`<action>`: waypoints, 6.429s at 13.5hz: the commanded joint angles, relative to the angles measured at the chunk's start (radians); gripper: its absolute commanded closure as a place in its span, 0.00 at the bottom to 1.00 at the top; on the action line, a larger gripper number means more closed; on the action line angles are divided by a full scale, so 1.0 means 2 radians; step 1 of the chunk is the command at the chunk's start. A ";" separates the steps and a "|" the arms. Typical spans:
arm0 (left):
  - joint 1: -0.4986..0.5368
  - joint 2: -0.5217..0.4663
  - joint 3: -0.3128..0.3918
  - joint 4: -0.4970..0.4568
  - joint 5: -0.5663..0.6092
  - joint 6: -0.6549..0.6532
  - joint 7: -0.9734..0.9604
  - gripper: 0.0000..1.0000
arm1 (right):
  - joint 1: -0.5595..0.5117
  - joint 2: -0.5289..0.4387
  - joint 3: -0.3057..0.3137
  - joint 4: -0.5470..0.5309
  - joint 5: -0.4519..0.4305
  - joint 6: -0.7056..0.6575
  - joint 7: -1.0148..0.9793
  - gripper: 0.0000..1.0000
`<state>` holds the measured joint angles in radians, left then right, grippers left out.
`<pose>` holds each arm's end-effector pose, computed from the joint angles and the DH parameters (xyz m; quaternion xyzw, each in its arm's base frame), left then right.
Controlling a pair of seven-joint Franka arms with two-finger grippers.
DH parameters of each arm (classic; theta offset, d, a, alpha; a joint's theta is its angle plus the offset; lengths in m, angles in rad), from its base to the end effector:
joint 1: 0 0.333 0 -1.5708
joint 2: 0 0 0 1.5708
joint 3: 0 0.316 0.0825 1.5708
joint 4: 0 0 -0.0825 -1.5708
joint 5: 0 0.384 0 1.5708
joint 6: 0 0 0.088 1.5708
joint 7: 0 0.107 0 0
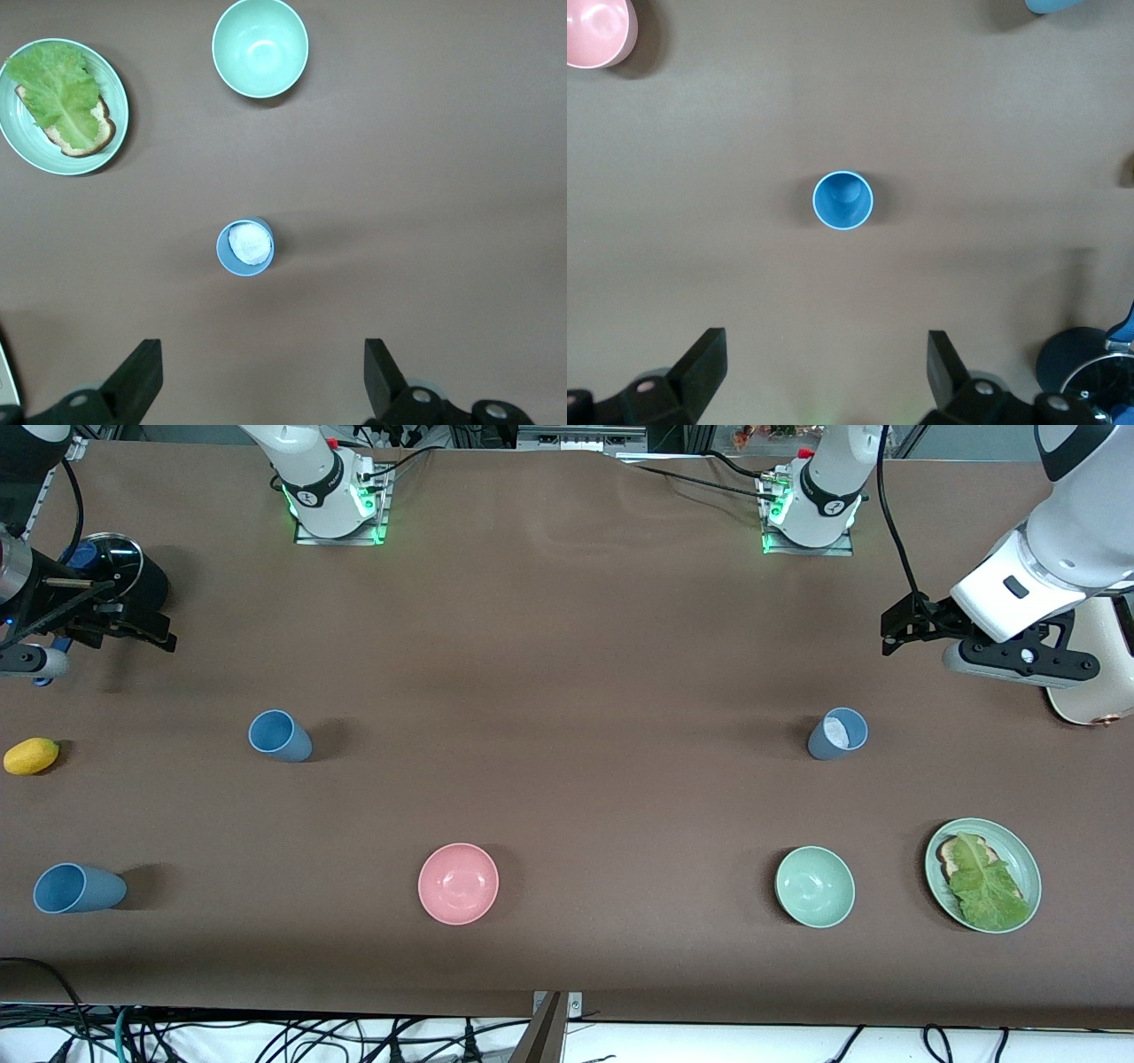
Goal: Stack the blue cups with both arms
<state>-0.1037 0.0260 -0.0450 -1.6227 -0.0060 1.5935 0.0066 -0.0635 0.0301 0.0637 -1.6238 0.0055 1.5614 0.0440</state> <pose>0.5557 -0.0836 0.5874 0.9966 -0.0774 -0.0278 0.0016 0.5592 0.0002 0.5821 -0.9987 0.0219 0.0463 0.0027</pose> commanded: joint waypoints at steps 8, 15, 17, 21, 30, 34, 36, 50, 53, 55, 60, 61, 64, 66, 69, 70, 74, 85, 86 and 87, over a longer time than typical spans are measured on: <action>-0.003 0.000 0.003 0.009 -0.005 -0.010 0.003 0.00 | -0.008 -0.001 0.006 0.002 0.001 -0.001 0.006 0.00; -0.003 0.000 -0.001 0.009 -0.005 -0.013 0.003 0.00 | -0.009 -0.001 0.006 0.002 0.001 -0.002 0.006 0.00; -0.003 0.000 -0.001 0.009 -0.005 -0.014 0.003 0.00 | -0.008 -0.001 0.006 0.002 0.001 -0.003 0.006 0.00; -0.003 0.000 -0.001 0.009 -0.005 -0.014 0.003 0.00 | -0.009 -0.001 0.006 0.002 0.001 -0.003 0.006 0.00; -0.008 0.001 -0.001 0.009 -0.005 -0.013 0.002 0.00 | -0.009 -0.001 0.006 0.001 0.001 -0.004 0.006 0.00; -0.009 0.001 -0.001 0.010 -0.005 -0.013 0.002 0.00 | -0.009 -0.001 0.006 0.001 0.001 -0.005 0.006 0.00; -0.009 0.001 -0.001 0.009 -0.005 -0.013 0.002 0.00 | -0.009 -0.001 0.006 0.001 0.001 -0.005 0.006 0.00; -0.003 0.001 0.000 0.009 -0.005 -0.013 0.003 0.00 | -0.009 -0.001 0.005 0.001 0.001 -0.005 0.006 0.00; -0.003 0.001 0.000 0.010 -0.005 -0.013 0.002 0.00 | -0.009 0.000 0.005 0.001 0.001 -0.004 0.006 0.00; -0.008 0.001 0.000 0.010 -0.005 -0.013 0.001 0.00 | -0.009 0.001 0.004 0.002 0.001 -0.004 0.006 0.00; 0.004 0.022 0.004 0.010 -0.005 -0.013 -0.002 0.00 | -0.009 0.005 0.004 0.002 0.001 -0.004 0.003 0.00; 0.010 0.025 0.004 0.008 -0.005 -0.014 0.002 0.00 | -0.010 0.009 0.004 0.002 0.000 -0.003 0.000 0.00; 0.020 0.046 0.003 -0.003 -0.005 -0.019 0.019 0.00 | -0.007 0.038 0.005 0.002 -0.034 -0.002 -0.002 0.00; 0.021 0.058 0.003 -0.009 -0.001 -0.016 0.022 0.00 | 0.000 0.068 0.008 0.002 -0.062 -0.001 -0.001 0.00; 0.061 0.070 0.003 -0.054 0.012 0.029 0.057 0.00 | -0.001 0.126 0.007 0.000 -0.060 0.031 -0.001 0.00; 0.088 0.071 0.003 -0.083 0.009 0.074 0.073 0.00 | -0.002 0.140 0.007 -0.001 -0.060 0.045 0.000 0.00; 0.106 0.069 0.000 -0.169 0.014 0.147 0.086 0.00 | -0.007 0.192 0.004 -0.012 -0.061 0.107 -0.001 0.00; 0.076 0.143 -0.001 -0.272 0.015 0.368 0.092 1.00 | -0.010 0.164 -0.019 -0.194 -0.059 0.314 -0.042 0.00; 0.076 0.142 -0.001 -0.266 0.015 0.364 0.092 1.00 | -0.010 0.164 -0.019 -0.195 -0.059 0.315 -0.042 0.00; 0.075 0.140 -0.001 -0.256 0.014 0.354 0.089 1.00 | -0.011 0.167 -0.019 -0.195 -0.058 0.315 -0.042 0.13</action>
<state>0.0505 0.3030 -0.0512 -2.1765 0.0068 2.3267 0.1778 -0.0771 0.3961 0.0229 -1.9731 -0.1036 2.1702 -0.0215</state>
